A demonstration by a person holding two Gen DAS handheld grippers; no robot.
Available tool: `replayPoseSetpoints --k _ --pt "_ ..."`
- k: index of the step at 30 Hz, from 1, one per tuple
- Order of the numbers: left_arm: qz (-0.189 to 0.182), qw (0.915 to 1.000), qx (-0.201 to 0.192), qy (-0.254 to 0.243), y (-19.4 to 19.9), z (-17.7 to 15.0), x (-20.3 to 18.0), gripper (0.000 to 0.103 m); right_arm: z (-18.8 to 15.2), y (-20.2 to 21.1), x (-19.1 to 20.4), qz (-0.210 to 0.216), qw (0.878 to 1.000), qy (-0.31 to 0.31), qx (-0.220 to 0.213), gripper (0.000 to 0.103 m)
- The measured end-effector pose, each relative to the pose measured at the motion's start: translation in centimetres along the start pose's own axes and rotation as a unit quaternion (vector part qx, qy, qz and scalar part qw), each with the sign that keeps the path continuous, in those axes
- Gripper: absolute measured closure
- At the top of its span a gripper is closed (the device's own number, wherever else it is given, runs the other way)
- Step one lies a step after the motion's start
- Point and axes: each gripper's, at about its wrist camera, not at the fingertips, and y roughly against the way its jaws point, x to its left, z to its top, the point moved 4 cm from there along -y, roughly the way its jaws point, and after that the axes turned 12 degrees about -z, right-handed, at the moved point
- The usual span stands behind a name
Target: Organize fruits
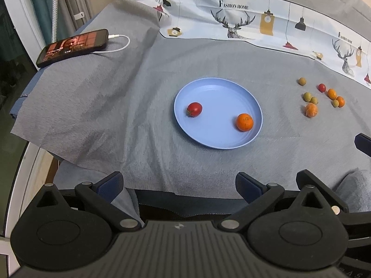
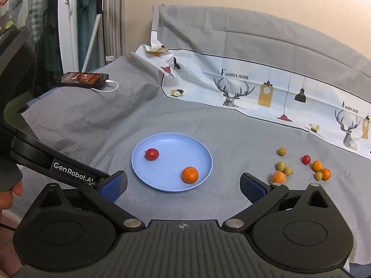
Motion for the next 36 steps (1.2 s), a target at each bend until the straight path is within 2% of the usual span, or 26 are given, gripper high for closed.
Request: replayPoseSetpoints --k 14,23,26,30,36 --pt "0.011 0.9994 0.031 -0.013 -2.5 0.8 -0.7 0.0 -0.6 -2.7 -0.4 0.009 0.999 -0.013 0.034 0.001" --pt "0.009 0.9977 0.059 -0.032 -4.8 2.0 -2.4 0.0 -1.5 -5.3 -2.6 0.0 0.997 -0.048 0.06 0.001" --pt "0.007 0.9966 0.07 -0.044 -5.9 2.8 -3.6 0.0 -2.1 -6.4 -4.7 -0.022 0.995 -0.073 0.065 0.001" --pt "-0.003 0.995 0.086 -0.05 -7.8 4.3 -5.5 0.0 -3.0 -8.3 -9.1 -0.083 0.989 -0.106 0.062 0.001" --pt "-0.004 0.9924 0.102 -0.07 -11.0 7.5 -9.1 0.0 -5.3 -14.2 -18.1 -0.185 0.967 -0.162 0.07 0.001"
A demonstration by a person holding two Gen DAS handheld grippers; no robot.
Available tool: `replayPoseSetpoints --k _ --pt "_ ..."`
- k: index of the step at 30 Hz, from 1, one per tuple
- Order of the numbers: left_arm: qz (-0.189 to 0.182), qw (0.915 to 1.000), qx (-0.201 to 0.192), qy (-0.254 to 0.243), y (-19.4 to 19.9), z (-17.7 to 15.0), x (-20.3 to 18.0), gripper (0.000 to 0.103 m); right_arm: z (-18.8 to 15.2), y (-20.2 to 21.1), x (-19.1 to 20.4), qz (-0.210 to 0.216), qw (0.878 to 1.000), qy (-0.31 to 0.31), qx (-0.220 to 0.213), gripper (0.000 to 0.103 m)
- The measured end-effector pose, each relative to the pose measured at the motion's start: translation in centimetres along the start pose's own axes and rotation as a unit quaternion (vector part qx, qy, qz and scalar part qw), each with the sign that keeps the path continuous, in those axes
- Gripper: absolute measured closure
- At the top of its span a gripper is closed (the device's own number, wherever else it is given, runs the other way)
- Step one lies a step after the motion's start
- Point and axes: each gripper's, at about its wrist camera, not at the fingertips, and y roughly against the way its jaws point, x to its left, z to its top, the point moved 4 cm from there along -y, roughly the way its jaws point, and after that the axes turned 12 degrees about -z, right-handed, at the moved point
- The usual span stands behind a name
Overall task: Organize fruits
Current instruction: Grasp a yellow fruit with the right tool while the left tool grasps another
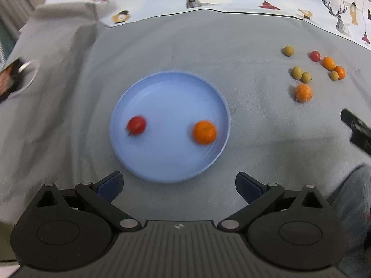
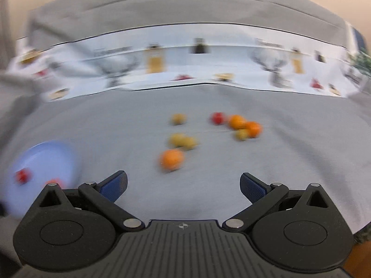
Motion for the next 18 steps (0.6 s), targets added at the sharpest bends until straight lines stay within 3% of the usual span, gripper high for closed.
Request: replayPoseSetpoints --k 4,9,11,15,18 --pt "0.001 1.0 0.005 -0.003 -1.6 3.1 -1.5 0.0 0.5 -8.1 -2.1 -0.045 0.999 0.006 0.017 0.001" --pt "0.007 0.9999 0.015 -0.004 -4.1 6.6 -2.9 0.0 0.3 -16.5 -1.9 0.001 0.998 0.021 0.067 0.001" --pt "0.011 0.9998 0.017 -0.009 -5.3 8.0 -3.6 0.0 0.3 -17.9 -0.7 0.018 0.997 0.04 0.063 0.001" --pt "0.011 0.9995 0.018 -0.022 -7.8 10.8 -5.1 0.0 0.7 -18.6 1.9 0.042 0.996 0.082 0.011 0.003" --pt "-0.008 0.999 0.021 -0.037 -9.7 13.1 -6.9 0.0 0.9 -18.6 2.5 0.061 0.995 0.077 -0.001 0.018"
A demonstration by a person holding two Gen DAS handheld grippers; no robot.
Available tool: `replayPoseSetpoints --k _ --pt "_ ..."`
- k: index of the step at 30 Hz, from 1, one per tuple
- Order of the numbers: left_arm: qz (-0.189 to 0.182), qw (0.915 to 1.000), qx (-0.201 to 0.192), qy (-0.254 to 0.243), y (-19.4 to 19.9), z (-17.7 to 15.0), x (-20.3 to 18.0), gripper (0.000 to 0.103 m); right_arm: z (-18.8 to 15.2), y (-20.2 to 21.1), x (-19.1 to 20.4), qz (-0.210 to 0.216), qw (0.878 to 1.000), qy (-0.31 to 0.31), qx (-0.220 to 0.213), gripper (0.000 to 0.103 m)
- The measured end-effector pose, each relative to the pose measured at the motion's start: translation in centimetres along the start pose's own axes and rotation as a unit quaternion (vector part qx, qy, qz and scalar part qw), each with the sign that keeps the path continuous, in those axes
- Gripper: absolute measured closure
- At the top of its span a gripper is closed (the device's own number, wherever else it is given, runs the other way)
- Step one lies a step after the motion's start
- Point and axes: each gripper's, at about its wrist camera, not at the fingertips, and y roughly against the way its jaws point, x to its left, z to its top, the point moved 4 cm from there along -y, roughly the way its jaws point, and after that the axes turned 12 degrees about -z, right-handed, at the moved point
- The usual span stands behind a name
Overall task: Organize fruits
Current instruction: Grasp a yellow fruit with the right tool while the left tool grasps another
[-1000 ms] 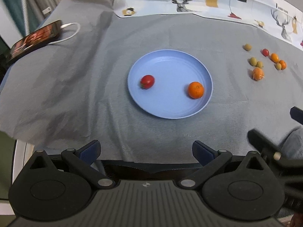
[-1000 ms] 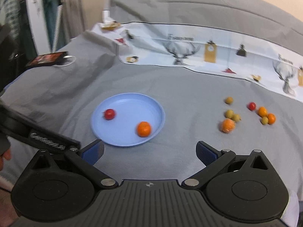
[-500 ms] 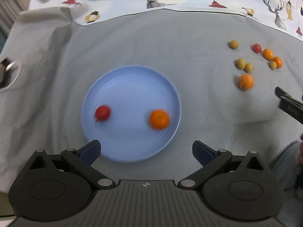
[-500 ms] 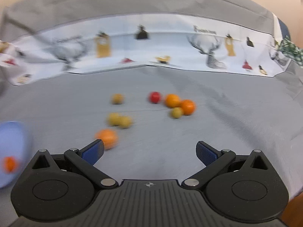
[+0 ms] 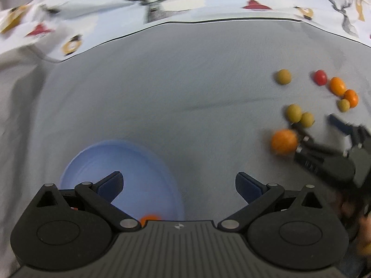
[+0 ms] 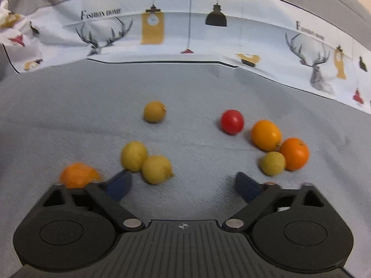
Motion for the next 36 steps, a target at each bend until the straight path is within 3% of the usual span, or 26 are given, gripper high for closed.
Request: replayPoseSetpoints --k 3,4,5,10,15,17,18,20,21,24,30,36 --pt "-0.024 0.9994 -0.003 -0.024 -1.5 2.5 -2.2 0.0 0.3 0.3 -0.3 0.006 1.0 -0.004 -0.01 0.041" --pt "-0.035 0.9987 -0.004 -0.036 -2.0 3.3 -3.1 0.0 0.5 0.3 -0.5 0.009 1.0 -0.002 -0.016 0.067" --pt "-0.046 0.9978 -0.003 -0.048 -2.6 4.0 -4.1 0.0 0.5 0.3 -0.8 -0.003 1.0 -0.003 -0.018 0.075" --pt "-0.091 0.9893 0.013 -0.114 -5.5 6.2 -9.0 0.0 0.1 0.3 -5.2 -0.084 0.995 -0.061 0.01 0.075" --pt "-0.113 0.9826 0.057 -0.136 -9.3 6.8 -12.2 0.001 -0.6 0.0 -8.0 -0.09 0.987 -0.129 0.029 0.075" --pt "-0.121 0.9798 0.071 -0.142 -10.3 6.8 -12.9 0.012 -0.6 -0.3 -7.7 -0.096 0.988 -0.118 0.026 0.075" --pt "-0.119 0.9792 0.078 -0.144 -10.7 6.7 -13.2 0.034 -0.6 -0.4 -7.5 -0.097 0.988 -0.114 0.024 0.075" --pt "-0.106 0.9779 0.074 -0.164 -10.7 6.5 -13.7 0.051 -0.7 -0.5 -7.6 -0.097 0.988 -0.114 0.023 0.075" --pt "-0.106 0.9747 0.072 -0.183 -10.3 6.4 -14.2 0.076 -0.7 -0.6 -7.7 -0.096 0.988 -0.115 0.022 0.075" --pt "-0.118 0.9743 0.071 -0.178 -9.4 6.2 -14.3 0.077 -0.6 -0.6 -7.7 -0.096 0.988 -0.117 0.022 0.075" --pt "-0.11 0.9816 0.042 -0.15 -8.0 6.7 -12.8 0.078 -0.7 -0.2 -7.7 -0.097 0.988 -0.122 0.02 0.075" --pt "-0.116 0.9876 -0.001 -0.105 -3.4 7.9 -10.5 0.078 -0.8 0.8 -8.8 -0.107 0.981 -0.16 0.023 0.075"
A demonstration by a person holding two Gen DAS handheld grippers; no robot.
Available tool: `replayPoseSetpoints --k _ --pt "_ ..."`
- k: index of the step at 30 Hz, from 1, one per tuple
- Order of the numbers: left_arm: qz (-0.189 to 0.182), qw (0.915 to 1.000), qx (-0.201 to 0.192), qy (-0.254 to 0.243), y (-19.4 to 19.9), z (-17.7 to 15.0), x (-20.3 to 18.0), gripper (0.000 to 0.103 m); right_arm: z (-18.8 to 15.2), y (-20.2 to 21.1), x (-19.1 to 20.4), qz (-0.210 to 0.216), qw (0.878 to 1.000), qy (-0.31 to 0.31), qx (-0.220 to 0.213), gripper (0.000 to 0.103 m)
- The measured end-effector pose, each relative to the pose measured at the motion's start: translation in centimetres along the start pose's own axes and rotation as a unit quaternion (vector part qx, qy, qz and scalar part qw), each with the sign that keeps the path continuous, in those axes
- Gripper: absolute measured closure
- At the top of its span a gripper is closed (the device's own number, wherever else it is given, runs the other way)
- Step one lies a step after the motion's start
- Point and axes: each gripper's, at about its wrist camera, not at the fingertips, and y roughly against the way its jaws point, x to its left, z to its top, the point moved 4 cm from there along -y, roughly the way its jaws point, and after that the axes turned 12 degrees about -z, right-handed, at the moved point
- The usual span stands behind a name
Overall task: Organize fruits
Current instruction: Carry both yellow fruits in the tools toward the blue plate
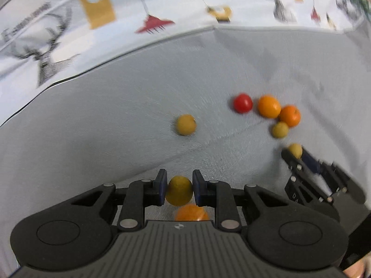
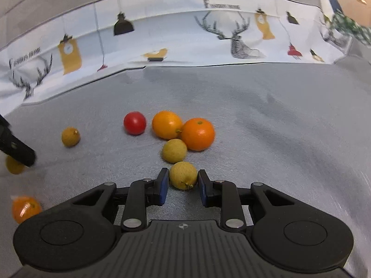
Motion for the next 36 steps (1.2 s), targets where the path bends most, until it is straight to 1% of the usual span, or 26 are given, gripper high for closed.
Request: replayPoseSetpoints --k 3,6,9,12,15,18,21,24,27,30,36 --pt "-0.003 0.9992 -0.027 0.031 4.2 -1.4 0.7 0.077 0.4 2.5 -0.4 0.003 1.0 -0.011 -0.009 0.075" --pt "-0.004 0.9976 -0.048 0.051 8.8 -4.4 1.4 0.077 0.4 6.4 -0.5 0.028 0.999 -0.023 -0.017 0.075" --pt "0.004 0.9962 -0.052 0.07 13.2 -8.5 2.4 0.077 -1.1 11.2 0.2 0.07 0.997 -0.019 -0.002 0.075" --pt "0.015 0.9942 -0.046 0.096 16.3 -13.3 3.5 0.077 -2.6 16.3 1.8 0.124 0.992 0.002 0.017 0.075" --pt "0.023 0.9912 -0.044 0.123 19.0 -18.1 4.8 0.077 -3.3 21.2 3.8 0.175 0.984 0.03 0.019 0.075" --pt "0.025 0.9869 -0.051 0.151 21.5 -22.3 6.1 0.077 -3.6 26.0 6.0 0.223 0.973 0.064 0.003 0.075" --pt "0.033 0.9818 -0.076 0.171 24.0 -25.8 7.3 0.077 -4.0 30.2 8.4 0.256 0.961 0.1 -0.024 0.075" --pt "0.025 0.9765 -0.1 0.189 26.0 -28.6 8.1 0.077 -4.4 33.3 10.3 0.286 0.95 0.124 -0.025 0.075" --pt "0.024 0.9721 -0.121 0.199 27.2 -30.9 8.6 0.077 -5.3 35.8 11.9 0.299 0.941 0.155 -0.026 0.075" --pt "0.015 0.9686 -0.133 0.21 27.9 -32.7 9.2 0.077 -6.1 37.4 12.9 0.295 0.937 0.184 -0.037 0.075" --pt "0.001 0.9642 -0.149 0.219 28.5 -34.2 10.3 0.077 -6.6 38.6 13.6 0.273 0.939 0.203 -0.045 0.075"
